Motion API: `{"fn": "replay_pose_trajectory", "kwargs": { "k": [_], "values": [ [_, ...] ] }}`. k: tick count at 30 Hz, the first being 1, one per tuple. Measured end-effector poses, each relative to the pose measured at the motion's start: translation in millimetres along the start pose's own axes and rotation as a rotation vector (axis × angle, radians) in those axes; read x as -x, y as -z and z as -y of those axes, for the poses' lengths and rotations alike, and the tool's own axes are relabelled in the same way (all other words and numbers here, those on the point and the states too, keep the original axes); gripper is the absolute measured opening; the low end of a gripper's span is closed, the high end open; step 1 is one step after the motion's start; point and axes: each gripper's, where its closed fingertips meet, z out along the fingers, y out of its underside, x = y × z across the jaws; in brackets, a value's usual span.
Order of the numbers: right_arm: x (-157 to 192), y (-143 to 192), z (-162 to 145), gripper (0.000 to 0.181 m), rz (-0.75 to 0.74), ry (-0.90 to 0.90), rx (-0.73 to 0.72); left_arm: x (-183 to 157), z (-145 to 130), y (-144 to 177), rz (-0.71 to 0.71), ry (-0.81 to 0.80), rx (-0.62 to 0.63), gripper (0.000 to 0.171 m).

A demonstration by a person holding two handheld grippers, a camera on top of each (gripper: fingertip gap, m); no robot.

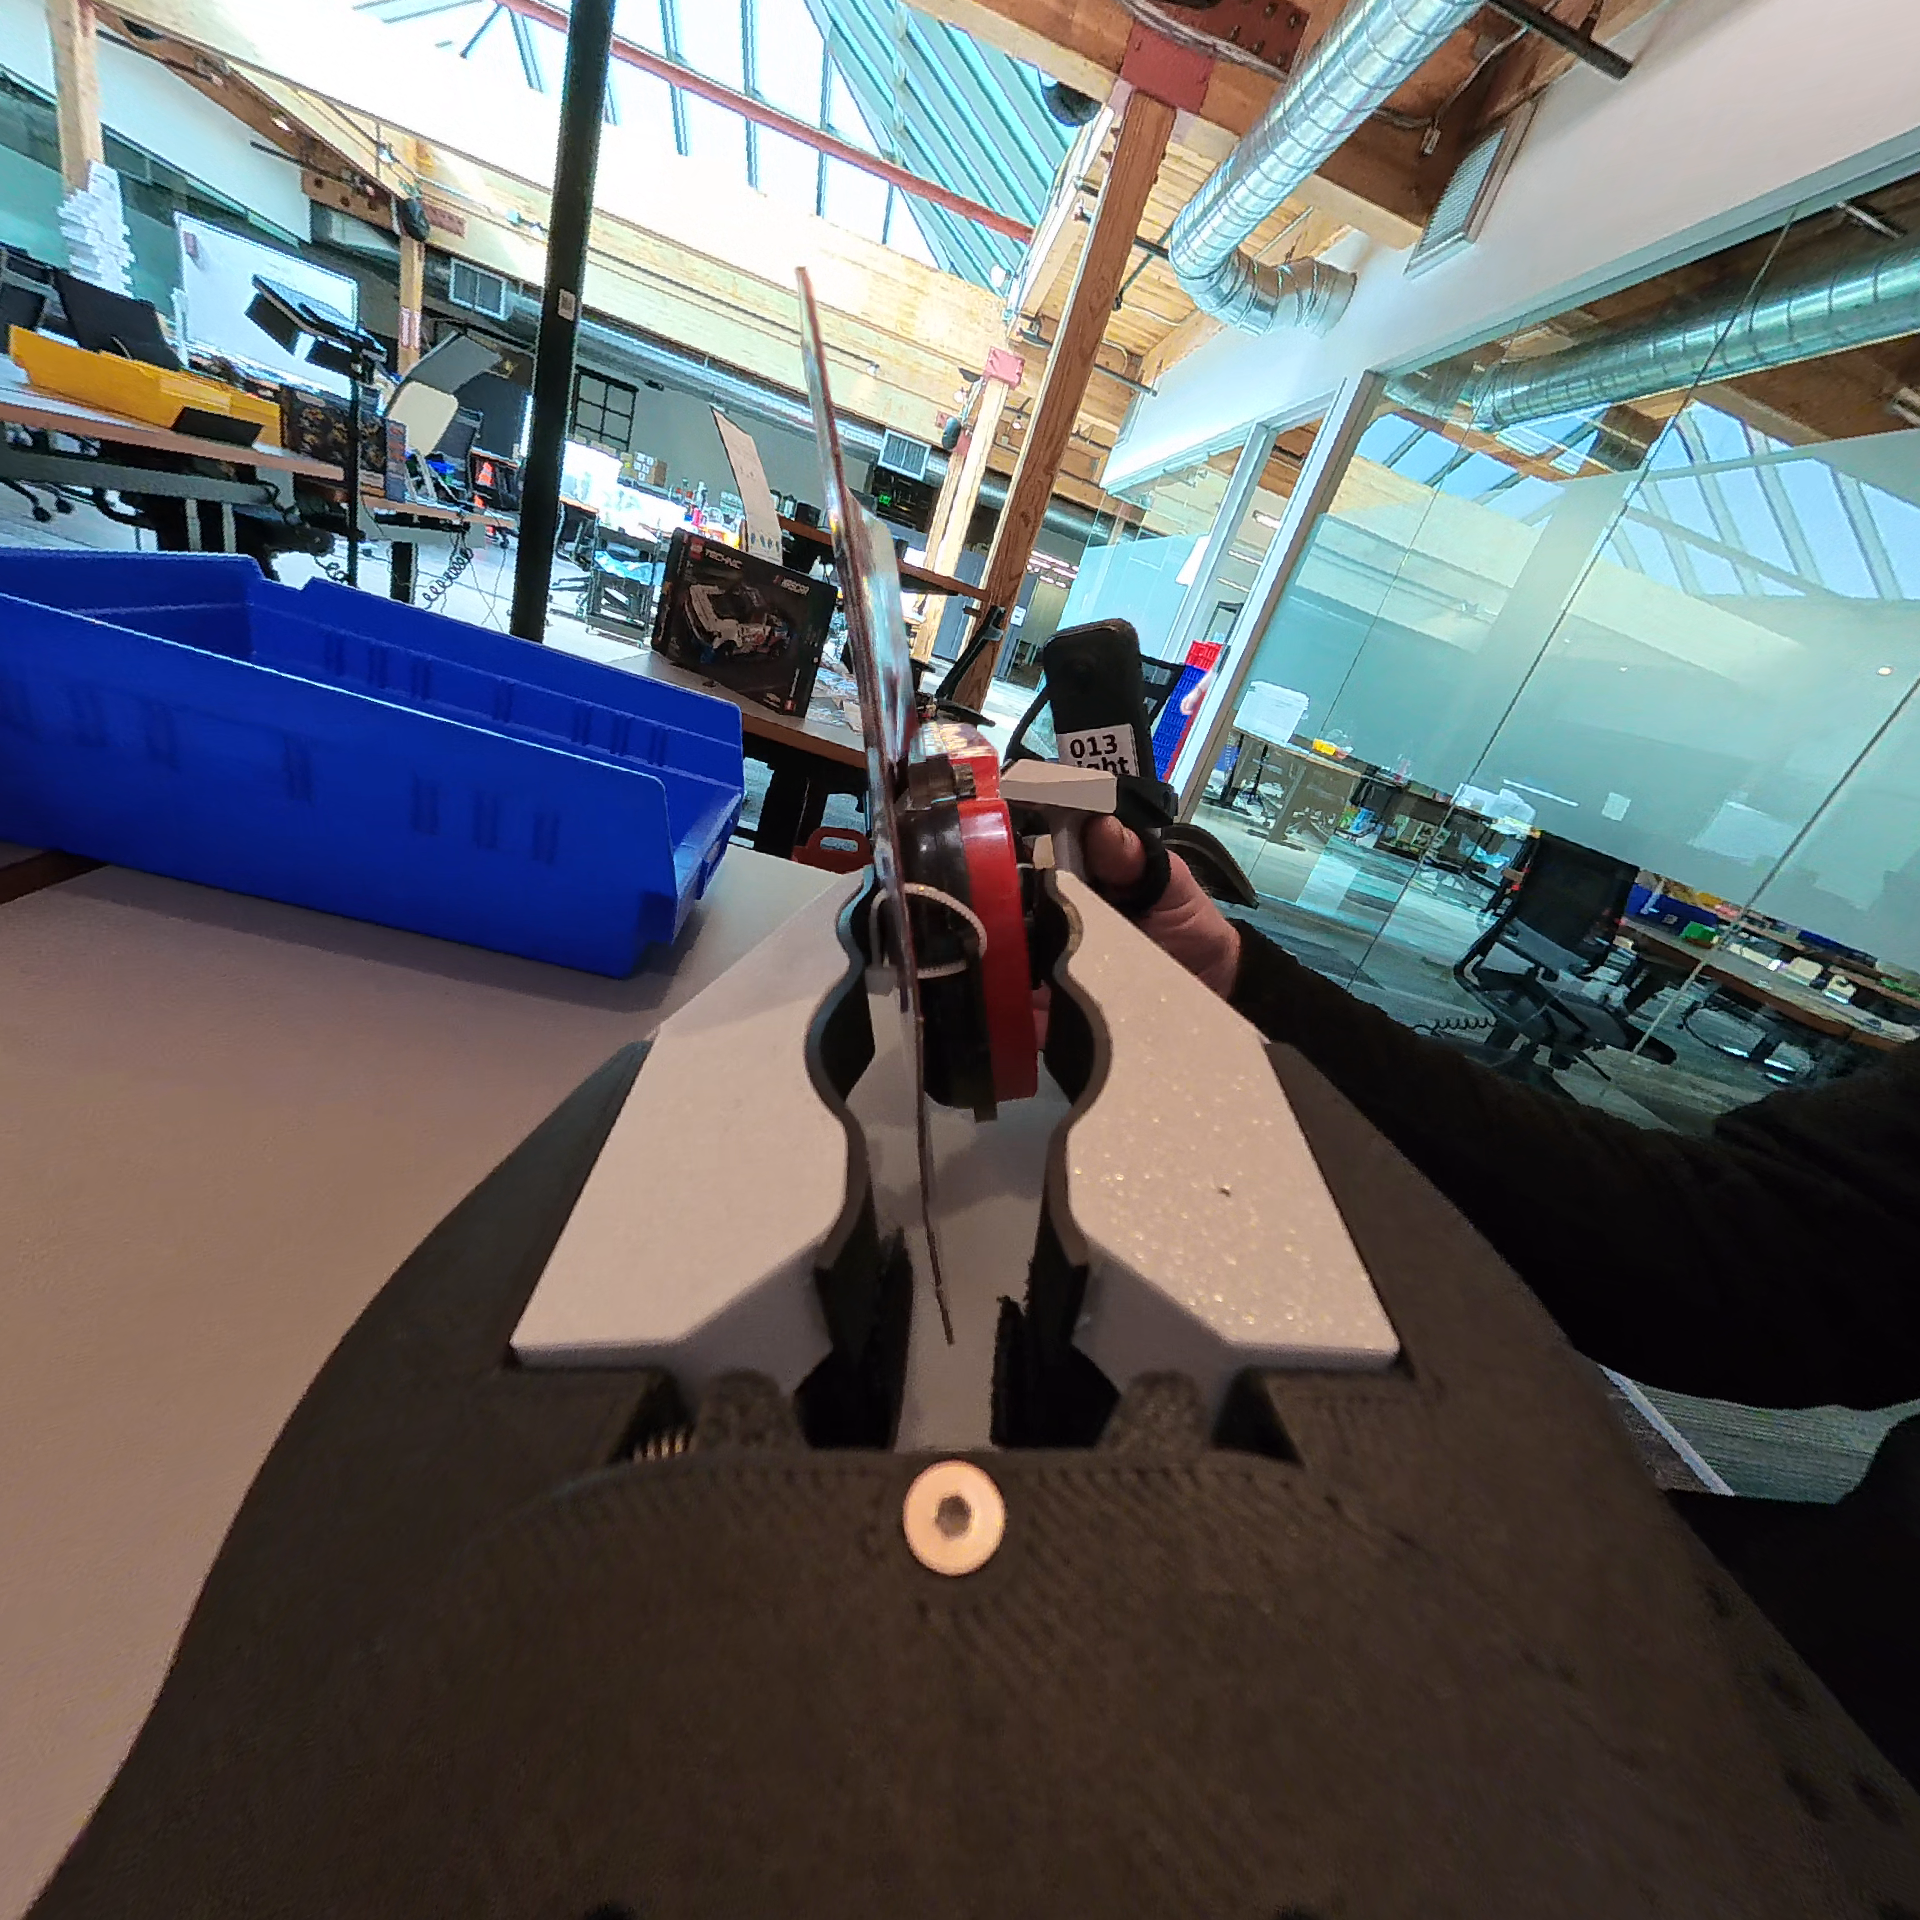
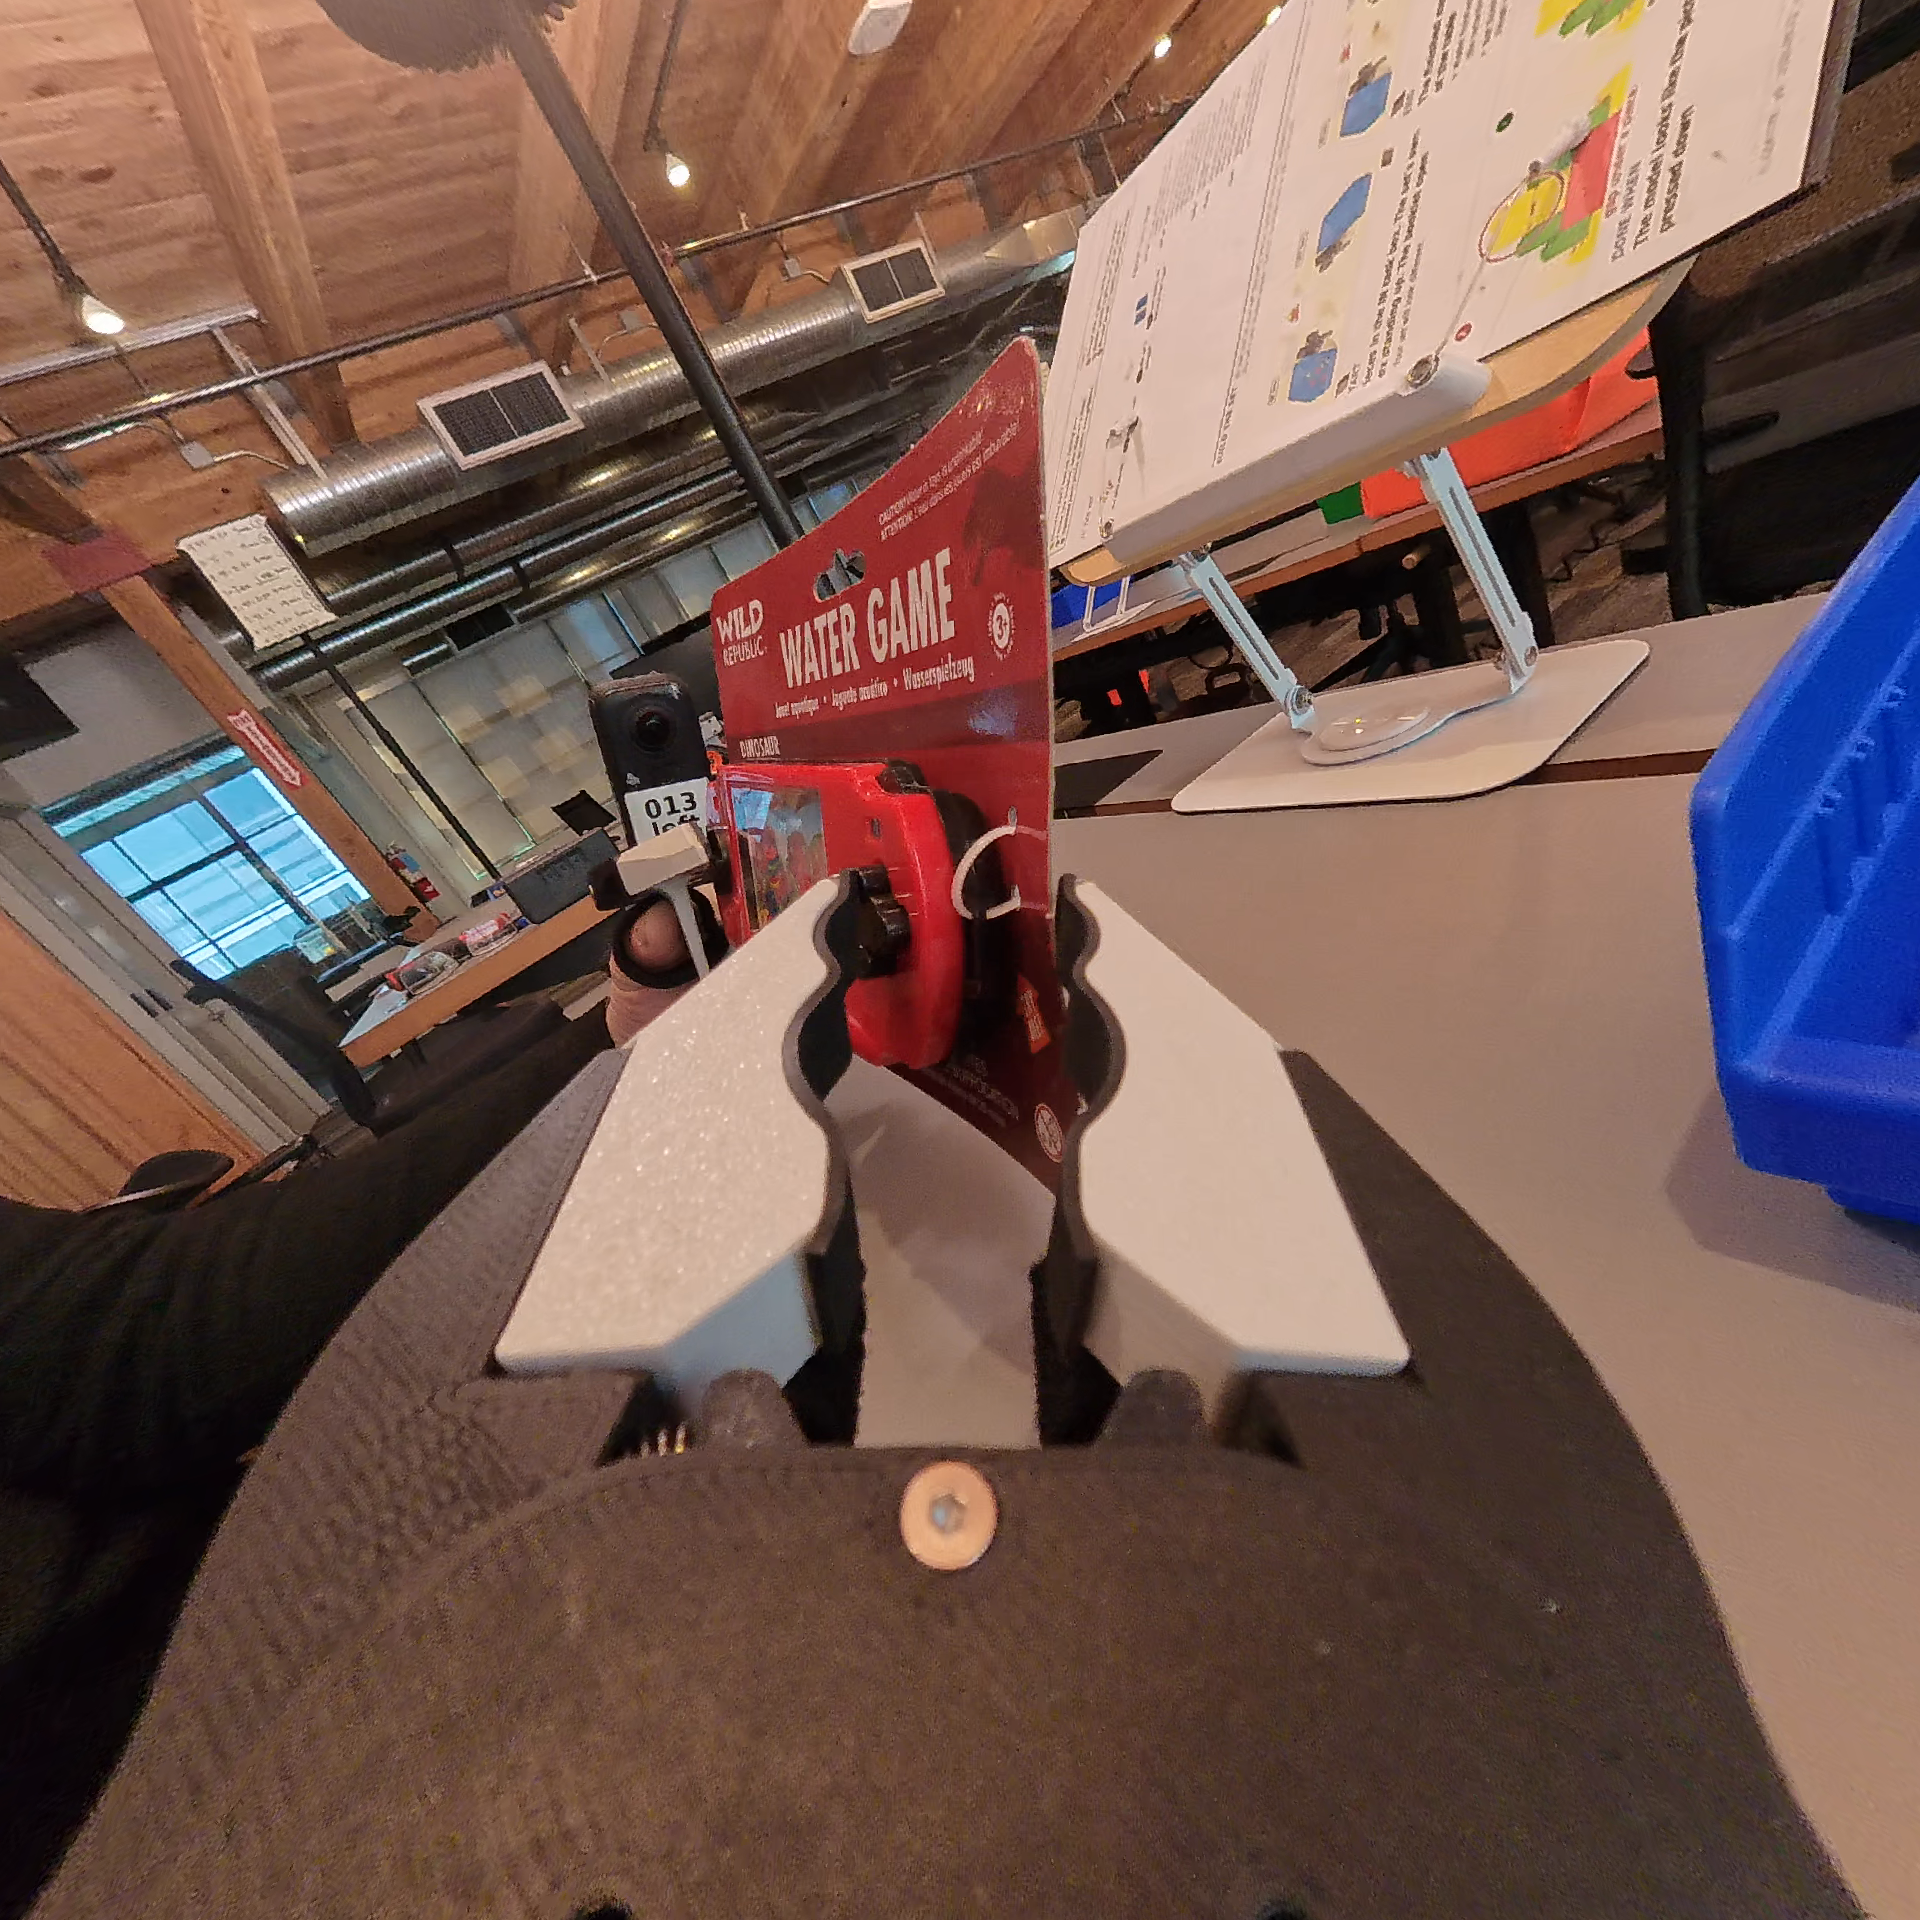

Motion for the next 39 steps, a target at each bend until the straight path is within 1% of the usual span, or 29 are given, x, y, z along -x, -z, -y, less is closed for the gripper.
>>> {"fn": "replay_pose_trajectory", "kwargs": {
  "k": [6,12,16,19,25,39],
  "values": [
    [-0.9,1.6,-1.1,0.028,-0.027,0.021,0.024,-1.4,-1.3,-1.3,0.005,-0.012,0.011,0.026],
    [-3.9,0.3,-0.4,0.025,-0.083,0.061,0.040,-1.0,-2.3,-2.3,0.014,-0.015,0.013,0.026],
    [-5.5,0.9,-0.7,0.024,-0.090,0.062,0.044,0.9,-3.8,-3.1,0.021,-0.011,0.017,0.026],
    [-3.9,0.9,0.7,0.025,-0.085,0.070,0.034,1.7,-2.9,-2.3,0.019,-0.006,0.011,0.027],
    [-3.2,3.1,5.6,0.033,-0.073,0.058,-0.009,1.6,-3.8,-5.1,0.025,-0.012,0.019,0.027],
    [-1.9,5.2,7.8,0.035,-0.065,0.062,-0.021,0.7,-4.3,-7.0,0.022,-0.008,0.021,0.027]
  ]
}}
